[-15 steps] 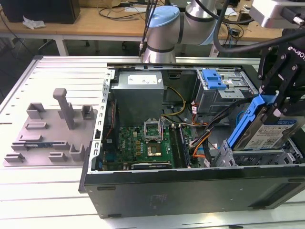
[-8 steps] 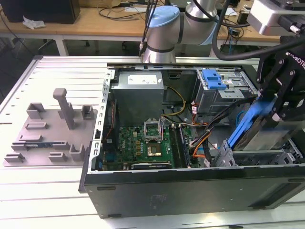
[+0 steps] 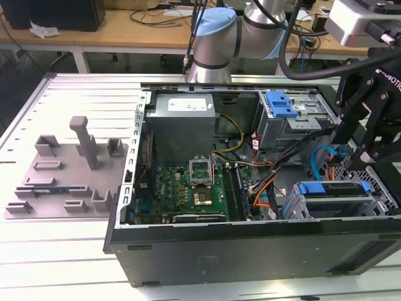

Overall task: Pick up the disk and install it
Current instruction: 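Insert the disk into the insertion slot, then insert the first disk wire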

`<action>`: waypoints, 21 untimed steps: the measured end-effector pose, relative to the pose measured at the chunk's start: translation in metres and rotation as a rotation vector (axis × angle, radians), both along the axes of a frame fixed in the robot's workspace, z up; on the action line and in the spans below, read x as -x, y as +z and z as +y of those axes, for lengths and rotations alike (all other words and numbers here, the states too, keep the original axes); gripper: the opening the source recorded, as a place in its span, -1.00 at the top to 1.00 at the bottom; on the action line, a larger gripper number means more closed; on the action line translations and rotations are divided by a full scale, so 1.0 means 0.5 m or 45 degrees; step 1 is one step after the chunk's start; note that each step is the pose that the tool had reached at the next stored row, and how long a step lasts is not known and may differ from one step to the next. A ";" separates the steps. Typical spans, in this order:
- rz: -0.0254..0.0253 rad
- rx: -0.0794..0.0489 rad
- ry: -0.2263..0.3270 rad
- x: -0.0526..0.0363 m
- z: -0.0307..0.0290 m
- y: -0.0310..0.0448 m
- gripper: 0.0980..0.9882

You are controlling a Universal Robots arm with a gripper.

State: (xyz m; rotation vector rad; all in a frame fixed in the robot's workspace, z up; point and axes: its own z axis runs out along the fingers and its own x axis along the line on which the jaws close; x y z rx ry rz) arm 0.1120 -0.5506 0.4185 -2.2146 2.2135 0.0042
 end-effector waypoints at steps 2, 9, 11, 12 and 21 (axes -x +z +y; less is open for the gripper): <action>0.0000 0.000 0.000 0.000 0.000 0.000 0.09; 0.0000 0.000 0.000 0.000 0.000 0.003 0.09; 0.0000 0.000 0.000 0.000 0.000 0.003 0.09; 0.0000 0.000 0.000 0.000 0.000 0.003 0.09; 0.0000 0.114 0.000 0.000 0.081 0.003 0.09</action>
